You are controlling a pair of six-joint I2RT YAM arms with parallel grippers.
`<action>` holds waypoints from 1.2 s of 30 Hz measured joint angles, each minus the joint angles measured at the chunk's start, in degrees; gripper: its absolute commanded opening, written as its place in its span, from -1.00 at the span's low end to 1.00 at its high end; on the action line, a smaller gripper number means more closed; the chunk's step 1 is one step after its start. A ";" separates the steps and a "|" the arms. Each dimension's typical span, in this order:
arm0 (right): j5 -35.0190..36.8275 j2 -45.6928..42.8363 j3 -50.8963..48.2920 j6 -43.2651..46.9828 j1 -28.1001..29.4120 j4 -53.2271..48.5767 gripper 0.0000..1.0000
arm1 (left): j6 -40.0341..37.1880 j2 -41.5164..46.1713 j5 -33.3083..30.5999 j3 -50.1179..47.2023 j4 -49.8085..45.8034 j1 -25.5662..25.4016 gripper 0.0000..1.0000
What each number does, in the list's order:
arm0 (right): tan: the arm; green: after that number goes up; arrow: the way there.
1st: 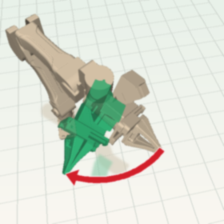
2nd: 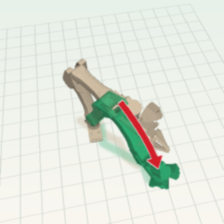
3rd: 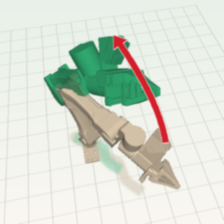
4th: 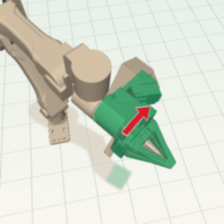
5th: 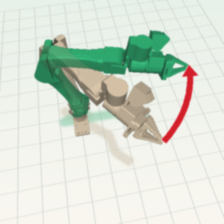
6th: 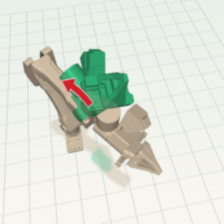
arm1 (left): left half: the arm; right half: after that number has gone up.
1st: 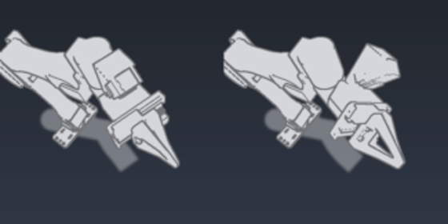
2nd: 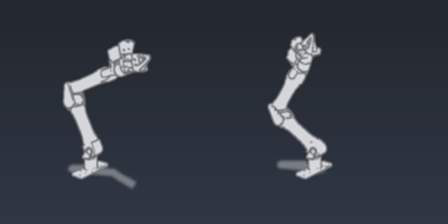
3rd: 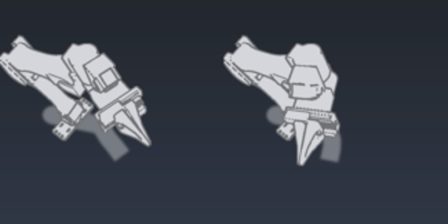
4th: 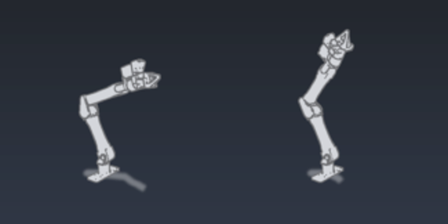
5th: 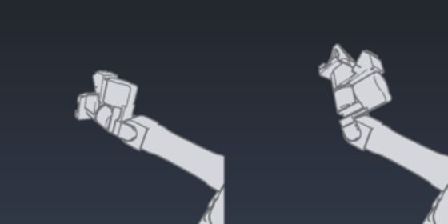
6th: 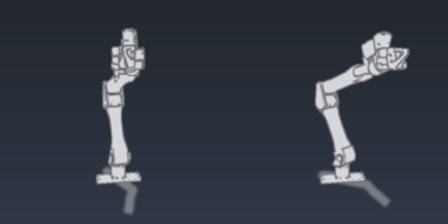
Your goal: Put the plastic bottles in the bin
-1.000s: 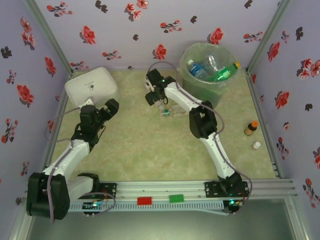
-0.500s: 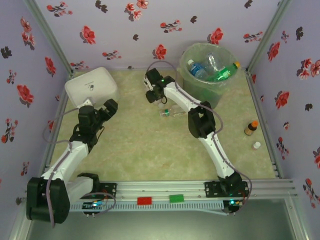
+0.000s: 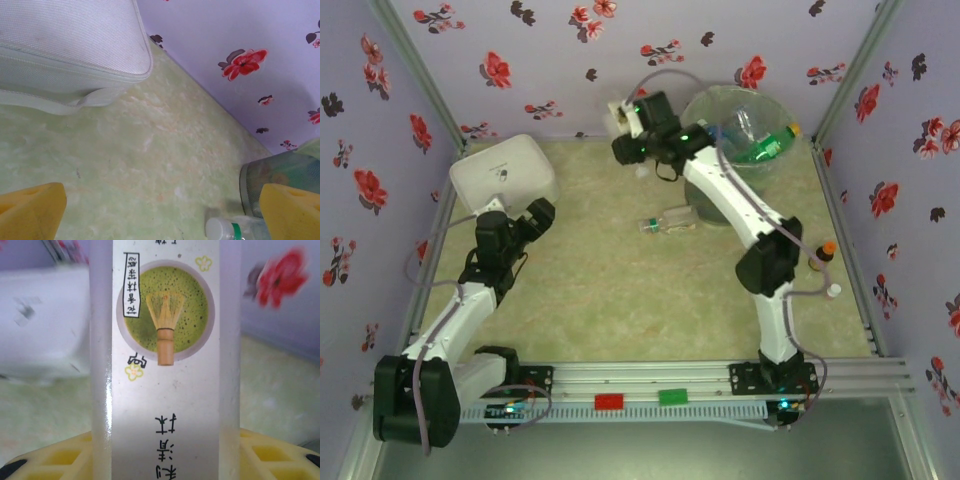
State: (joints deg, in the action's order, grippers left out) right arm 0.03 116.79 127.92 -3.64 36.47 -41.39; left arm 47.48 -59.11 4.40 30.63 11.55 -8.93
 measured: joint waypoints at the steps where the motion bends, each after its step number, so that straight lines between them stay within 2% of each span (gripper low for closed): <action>1: 0.20 -1.88 -0.02 0.00 -0.09 0.15 -0.02 | -0.17 0.00 0.35 0.00 0.17 0.00 1.00; 9: 7.43 -13.84 -4.81 0.96 -2.10 0.00 -0.03 | -2.34 -0.55 2.75 0.48 1.49 -1.53 1.00; 15: 13.33 -19.41 -15.32 1.95 -6.47 0.76 -0.03 | -4.44 -3.43 3.39 3.43 1.79 -6.67 1.00; 21: 14.99 -23.32 -24.63 1.64 -12.55 3.48 -0.03 | -5.73 -6.32 3.82 5.77 3.08 -12.44 1.00; 31: 15.67 -24.98 -26.01 2.25 -15.69 4.33 0.04 | -5.92 -10.05 3.80 8.20 4.02 -15.26 1.00; 36: 16.50 -23.43 -23.98 3.96 -15.78 3.08 0.17 | -5.92 -10.32 3.80 8.98 4.24 -15.67 1.00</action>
State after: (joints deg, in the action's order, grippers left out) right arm 16.53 93.36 103.94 0.32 20.69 -38.30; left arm 41.56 -69.43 8.21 39.62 15.79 -24.60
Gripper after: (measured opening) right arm 0.561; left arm 0.998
